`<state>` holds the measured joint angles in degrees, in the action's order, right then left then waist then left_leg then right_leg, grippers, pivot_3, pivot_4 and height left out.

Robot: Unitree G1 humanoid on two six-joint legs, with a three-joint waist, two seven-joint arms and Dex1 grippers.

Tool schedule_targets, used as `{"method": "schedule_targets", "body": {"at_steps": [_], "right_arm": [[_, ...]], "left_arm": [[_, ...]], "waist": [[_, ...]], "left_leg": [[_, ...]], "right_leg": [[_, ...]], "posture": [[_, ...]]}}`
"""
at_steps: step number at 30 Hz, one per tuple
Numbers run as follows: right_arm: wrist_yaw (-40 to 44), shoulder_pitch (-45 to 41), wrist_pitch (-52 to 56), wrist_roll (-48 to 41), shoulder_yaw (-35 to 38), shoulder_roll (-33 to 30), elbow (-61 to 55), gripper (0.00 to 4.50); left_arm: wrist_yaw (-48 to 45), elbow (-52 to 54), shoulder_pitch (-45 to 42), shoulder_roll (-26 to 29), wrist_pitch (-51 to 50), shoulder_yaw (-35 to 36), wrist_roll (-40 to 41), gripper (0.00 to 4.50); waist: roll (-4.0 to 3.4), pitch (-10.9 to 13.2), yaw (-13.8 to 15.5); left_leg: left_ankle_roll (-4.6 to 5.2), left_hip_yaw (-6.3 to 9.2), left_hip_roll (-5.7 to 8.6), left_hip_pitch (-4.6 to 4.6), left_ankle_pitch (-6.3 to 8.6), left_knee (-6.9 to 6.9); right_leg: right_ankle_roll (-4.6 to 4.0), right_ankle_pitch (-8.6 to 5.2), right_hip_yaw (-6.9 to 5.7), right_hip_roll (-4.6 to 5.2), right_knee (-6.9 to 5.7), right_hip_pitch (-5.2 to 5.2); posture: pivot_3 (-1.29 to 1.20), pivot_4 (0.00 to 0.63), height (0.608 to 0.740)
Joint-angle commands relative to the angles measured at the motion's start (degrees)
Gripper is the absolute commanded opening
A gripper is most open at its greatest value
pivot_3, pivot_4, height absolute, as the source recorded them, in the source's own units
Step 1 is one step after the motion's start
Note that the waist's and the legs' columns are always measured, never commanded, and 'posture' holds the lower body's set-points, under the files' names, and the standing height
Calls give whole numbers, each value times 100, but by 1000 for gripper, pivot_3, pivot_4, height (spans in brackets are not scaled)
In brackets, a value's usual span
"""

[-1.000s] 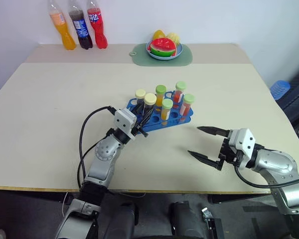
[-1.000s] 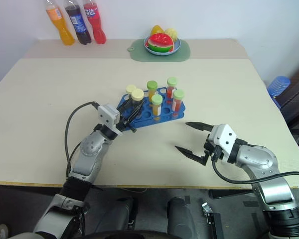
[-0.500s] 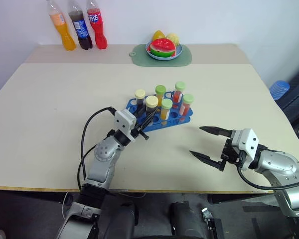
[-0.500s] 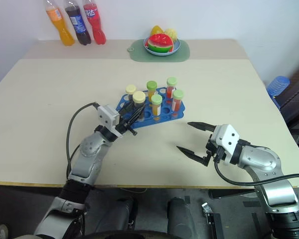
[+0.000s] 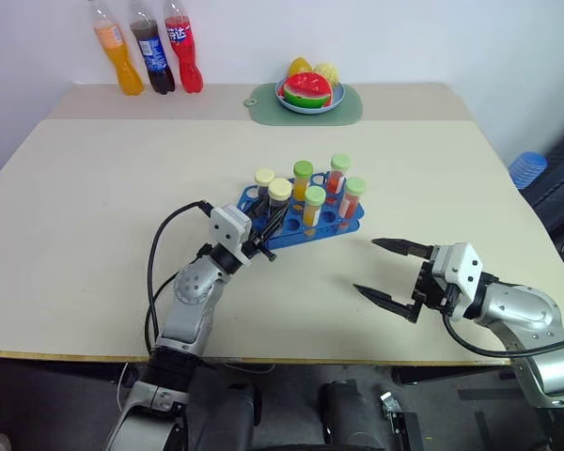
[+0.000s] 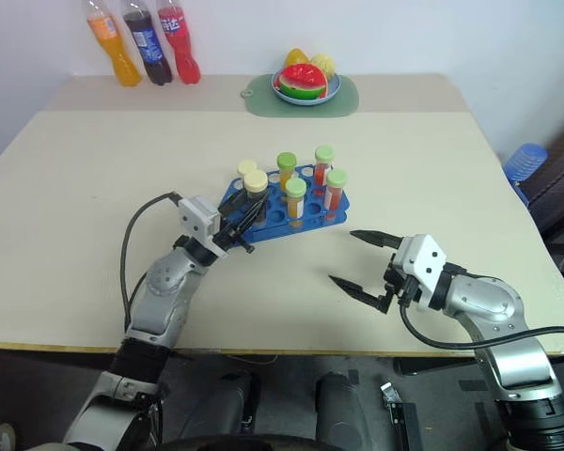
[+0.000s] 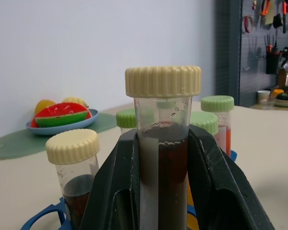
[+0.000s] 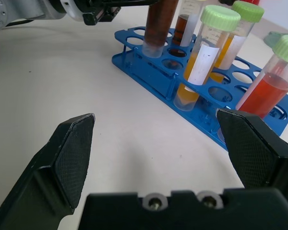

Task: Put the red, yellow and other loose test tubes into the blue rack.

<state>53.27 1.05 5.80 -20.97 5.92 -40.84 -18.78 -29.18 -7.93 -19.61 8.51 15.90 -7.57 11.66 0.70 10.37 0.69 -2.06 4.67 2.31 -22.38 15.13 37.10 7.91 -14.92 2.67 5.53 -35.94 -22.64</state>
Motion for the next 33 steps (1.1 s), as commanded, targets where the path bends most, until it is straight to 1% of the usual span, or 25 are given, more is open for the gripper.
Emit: {"method": "schedule_targets", "body": {"at_steps": [1,14,23,26,28,31,33], "right_arm": [[-24,-32,-74,-38,65,27,-130,4500],[-107,12,-97,-9,50,75,-150,4500],[-144,35,-92,10,65,82,-184,4500],[-167,66,-85,12,76,86,-218,4500],[-186,87,-83,10,84,94,-231,4500],[-225,96,-93,27,71,124,-213,4500],[-243,108,-104,43,61,145,-200,4500]], "left_arm": [[3,-281,-9,35,15,41,-176,982],[-216,-268,197,178,52,78,-82,982],[-480,-321,141,-42,-48,-85,2,982],[-823,-324,121,-50,-208,-77,264,982],[-985,-208,122,-47,-332,-23,470,1837],[-848,-38,145,-71,-488,73,477,3175],[-705,111,191,-43,-632,100,384,4243]], "waist": [[0,-1,0],[-5,-6,-12],[-6,-8,6],[-6,-8,5],[-6,-8,2],[-5,-7,-2],[-5,-7,-4]], "left_leg": [[0,0,0,0,0,0],[0,1,-1,3,0,-1],[0,2,0,-2,0,0],[1,2,1,-2,0,0],[1,3,1,-2,0,0],[1,2,0,-2,0,0],[1,3,0,-2,0,0]], "right_leg": [[0,0,-1,0,0,0],[0,0,-1,0,0,2],[0,0,-1,-1,0,-1],[0,0,-1,0,2,0],[0,0,-2,0,1,0],[0,0,-1,0,1,-1],[0,0,-2,-1,1,-1]], "posture": [[0,150,740],[0,150,740],[0,150,740],[0,150,740],[0,150,740],[0,150,740],[0,150,740]]}}
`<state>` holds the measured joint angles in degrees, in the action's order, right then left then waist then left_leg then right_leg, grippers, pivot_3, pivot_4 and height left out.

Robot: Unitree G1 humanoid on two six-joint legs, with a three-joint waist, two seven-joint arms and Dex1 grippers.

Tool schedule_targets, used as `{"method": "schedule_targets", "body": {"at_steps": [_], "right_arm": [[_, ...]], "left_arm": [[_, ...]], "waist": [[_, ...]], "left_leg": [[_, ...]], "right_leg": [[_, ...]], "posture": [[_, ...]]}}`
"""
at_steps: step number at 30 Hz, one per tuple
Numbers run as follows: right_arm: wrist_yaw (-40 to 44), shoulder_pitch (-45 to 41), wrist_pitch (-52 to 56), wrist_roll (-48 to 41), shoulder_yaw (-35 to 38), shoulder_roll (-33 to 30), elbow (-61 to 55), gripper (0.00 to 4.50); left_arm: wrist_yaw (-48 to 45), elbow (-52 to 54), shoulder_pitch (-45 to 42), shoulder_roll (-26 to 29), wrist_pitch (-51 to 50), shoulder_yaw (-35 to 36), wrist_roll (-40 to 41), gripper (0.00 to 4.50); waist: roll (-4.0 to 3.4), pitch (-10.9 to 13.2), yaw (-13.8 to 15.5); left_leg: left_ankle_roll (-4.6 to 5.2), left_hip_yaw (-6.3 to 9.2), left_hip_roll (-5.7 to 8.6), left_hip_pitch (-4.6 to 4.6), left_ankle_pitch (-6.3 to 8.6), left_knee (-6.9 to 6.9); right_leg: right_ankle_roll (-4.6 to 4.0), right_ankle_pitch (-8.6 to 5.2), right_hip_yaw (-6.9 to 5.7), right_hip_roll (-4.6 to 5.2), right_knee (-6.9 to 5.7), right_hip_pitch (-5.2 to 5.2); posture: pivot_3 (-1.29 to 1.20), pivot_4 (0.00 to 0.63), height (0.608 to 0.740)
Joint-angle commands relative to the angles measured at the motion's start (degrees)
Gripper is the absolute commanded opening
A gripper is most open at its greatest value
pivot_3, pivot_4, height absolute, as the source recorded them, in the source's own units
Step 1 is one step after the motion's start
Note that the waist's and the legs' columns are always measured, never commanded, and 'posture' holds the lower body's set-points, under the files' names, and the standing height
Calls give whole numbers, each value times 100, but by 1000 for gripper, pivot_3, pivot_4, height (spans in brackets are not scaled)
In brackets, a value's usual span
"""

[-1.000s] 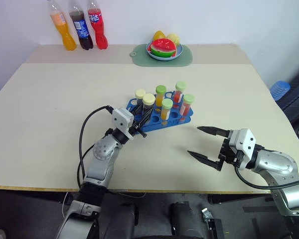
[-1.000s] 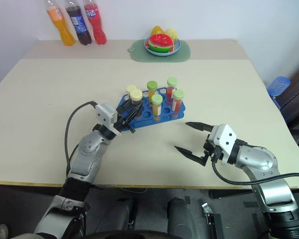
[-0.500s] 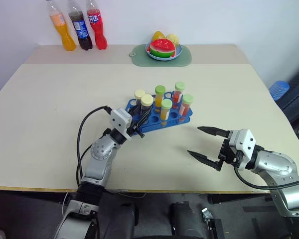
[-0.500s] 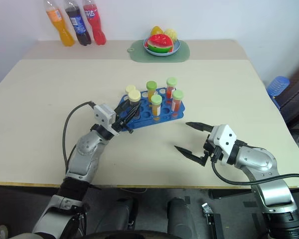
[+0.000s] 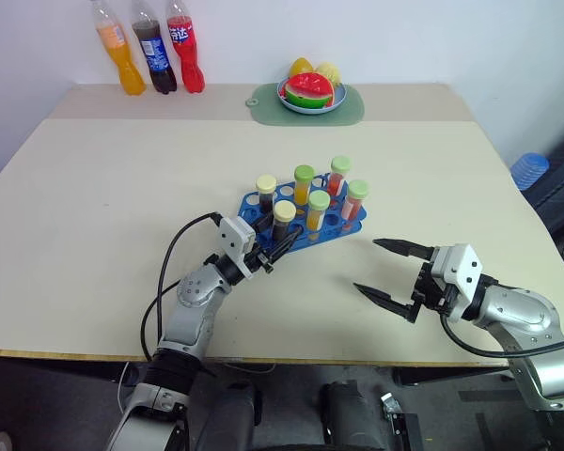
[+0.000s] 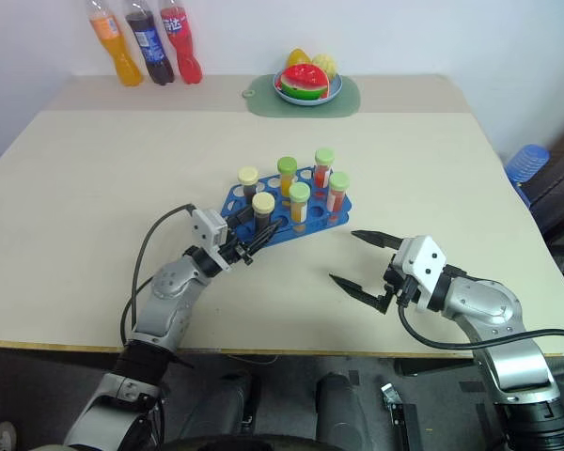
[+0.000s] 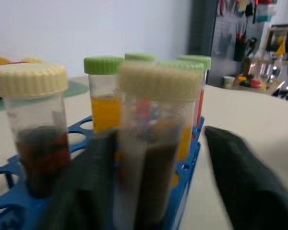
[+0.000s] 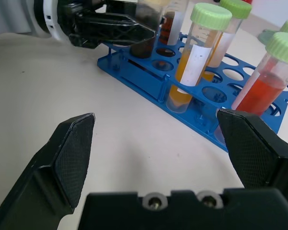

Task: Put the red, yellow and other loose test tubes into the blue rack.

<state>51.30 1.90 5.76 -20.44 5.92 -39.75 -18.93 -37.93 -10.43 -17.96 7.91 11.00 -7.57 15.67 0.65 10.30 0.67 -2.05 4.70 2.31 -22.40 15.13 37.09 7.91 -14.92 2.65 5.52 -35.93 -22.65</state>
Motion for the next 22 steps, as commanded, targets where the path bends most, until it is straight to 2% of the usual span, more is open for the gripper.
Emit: {"method": "schedule_targets", "body": {"at_steps": [1,5,15,22], "right_arm": [[-64,24,-95,-3,53,52,-168,4500],[-211,28,-78,48,43,178,-43,4500],[-480,431,-246,70,377,368,356,4500],[-494,507,-309,33,503,447,561,4500]], "left_arm": [[255,495,65,60,-246,125,-55,4450],[227,1204,398,448,-952,252,196,4450],[-392,1735,1861,1662,-781,1348,617,4450],[-628,2073,2400,1975,-1095,1624,963,4450]], "waist": [[0,0,-14],[-1,-1,-45],[-5,1,-39],[-5,1,-8]], "left_leg": [[0,0,0,0,0,0],[0,5,-3,1,0,-3],[0,9,-6,1,0,-6],[1,10,-11,1,1,-6]], "right_leg": [[0,0,0,0,0,0],[0,0,1,-2,-5,-4],[-3,-2,3,0,-4,-6],[-16,-9,3,3,-4,-3]], "posture": [[0,150,740],[0,150,740],[0,150,740],[0,150,740]]}}
